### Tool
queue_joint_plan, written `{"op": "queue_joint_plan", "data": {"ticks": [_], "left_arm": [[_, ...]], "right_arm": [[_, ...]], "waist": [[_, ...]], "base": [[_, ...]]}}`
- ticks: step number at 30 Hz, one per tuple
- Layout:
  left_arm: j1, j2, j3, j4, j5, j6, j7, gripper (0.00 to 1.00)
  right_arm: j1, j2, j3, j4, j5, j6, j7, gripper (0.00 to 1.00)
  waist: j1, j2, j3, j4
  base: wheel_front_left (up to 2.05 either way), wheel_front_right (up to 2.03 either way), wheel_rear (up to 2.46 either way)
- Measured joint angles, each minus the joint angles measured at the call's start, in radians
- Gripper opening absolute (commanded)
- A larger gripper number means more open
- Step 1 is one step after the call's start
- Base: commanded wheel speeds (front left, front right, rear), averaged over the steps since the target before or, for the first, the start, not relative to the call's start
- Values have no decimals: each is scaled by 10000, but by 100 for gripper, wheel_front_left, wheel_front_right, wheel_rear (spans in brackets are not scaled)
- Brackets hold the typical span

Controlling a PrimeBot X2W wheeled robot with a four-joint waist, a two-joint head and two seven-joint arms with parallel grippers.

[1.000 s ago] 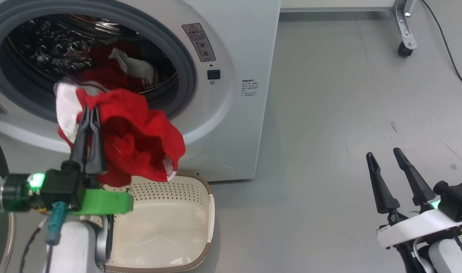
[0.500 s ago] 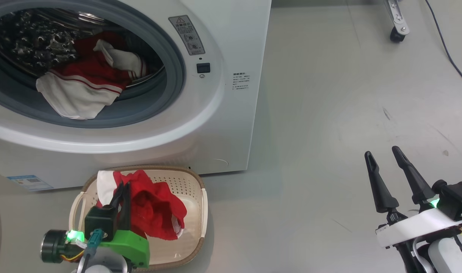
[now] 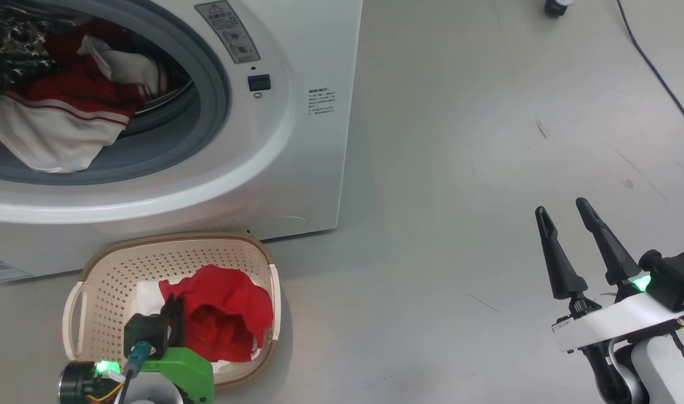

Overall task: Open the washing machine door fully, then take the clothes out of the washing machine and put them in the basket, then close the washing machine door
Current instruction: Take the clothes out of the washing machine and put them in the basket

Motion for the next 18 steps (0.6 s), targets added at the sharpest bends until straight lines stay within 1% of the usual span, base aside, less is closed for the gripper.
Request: {"op": "queue_joint_plan", "data": {"ticks": [5, 9, 14, 18], "left_arm": [[-162, -2, 270, 541, -31, 63, 15, 0], [-362, 0, 514, 1154, -451, 75, 117, 0], [-657, 6, 683, 1770, -430, 125, 184, 0], [-895, 8, 997, 2230, -453, 157, 182, 0]], "right_arm": [[-148, 40, 82, 25, 140, 0, 0, 100], [-224, 46, 94, 82, 224, 0, 0, 100], [-365, 36, 48, 125, 301, 0, 0, 100], [-415, -36, 0, 188, 311, 0, 0, 100]], "waist": [[0, 0, 205, -318], [0, 0, 410, -643], [0, 0, 696, -976], [0, 0, 910, -1187]], "base": [[0, 0, 0], [0, 0, 0], [0, 0, 0], [0, 0, 0]]}}
